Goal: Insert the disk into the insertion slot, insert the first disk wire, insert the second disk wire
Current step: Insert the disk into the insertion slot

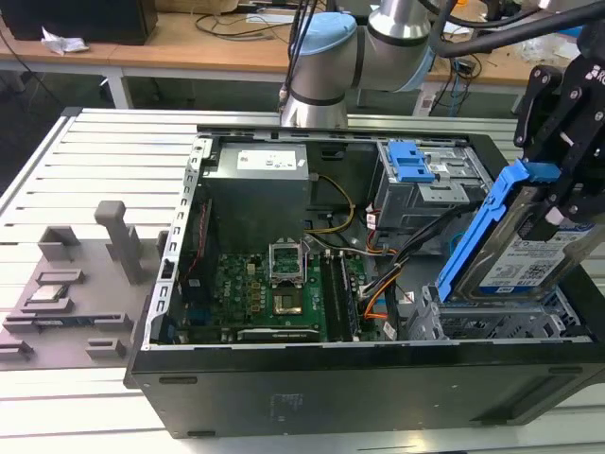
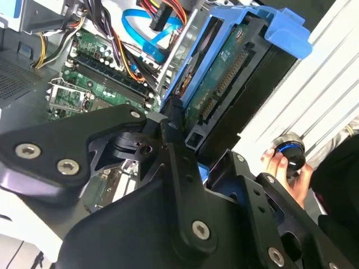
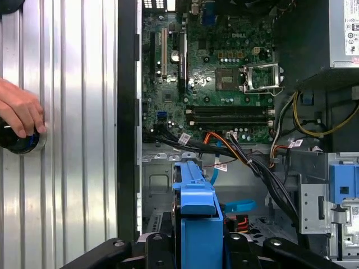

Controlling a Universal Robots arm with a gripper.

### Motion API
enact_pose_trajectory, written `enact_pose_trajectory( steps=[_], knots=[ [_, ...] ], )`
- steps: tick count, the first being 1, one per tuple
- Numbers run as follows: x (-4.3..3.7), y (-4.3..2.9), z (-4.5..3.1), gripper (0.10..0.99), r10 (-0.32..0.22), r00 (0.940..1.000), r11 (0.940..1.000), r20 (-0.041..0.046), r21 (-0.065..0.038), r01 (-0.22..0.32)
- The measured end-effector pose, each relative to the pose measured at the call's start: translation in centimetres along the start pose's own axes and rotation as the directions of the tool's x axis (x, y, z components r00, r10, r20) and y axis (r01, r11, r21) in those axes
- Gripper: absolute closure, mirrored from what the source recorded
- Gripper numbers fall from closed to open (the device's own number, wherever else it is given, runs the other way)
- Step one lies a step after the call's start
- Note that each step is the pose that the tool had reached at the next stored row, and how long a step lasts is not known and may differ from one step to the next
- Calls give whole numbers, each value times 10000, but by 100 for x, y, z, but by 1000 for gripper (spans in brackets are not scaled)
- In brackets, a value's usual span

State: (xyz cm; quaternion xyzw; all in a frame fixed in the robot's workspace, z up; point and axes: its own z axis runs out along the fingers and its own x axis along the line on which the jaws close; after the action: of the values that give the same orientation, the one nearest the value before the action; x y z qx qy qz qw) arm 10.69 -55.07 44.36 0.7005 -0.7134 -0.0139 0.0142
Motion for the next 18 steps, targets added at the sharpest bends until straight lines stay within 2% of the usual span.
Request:
enact_pose_trajectory(
  steps=[2,7,15,18],
  knots=[
    [-29,-2,21,722,-2,10000,10000,3,0,2],
    [-34,-5,87,722,-2,10000,10000,2,-1,2],
    [-33,-13,285,722,-2,10000,10000,2,-3,2],
    [-33,-15,331,722,-2,10000,10000,3,-3,2]
  ],
)
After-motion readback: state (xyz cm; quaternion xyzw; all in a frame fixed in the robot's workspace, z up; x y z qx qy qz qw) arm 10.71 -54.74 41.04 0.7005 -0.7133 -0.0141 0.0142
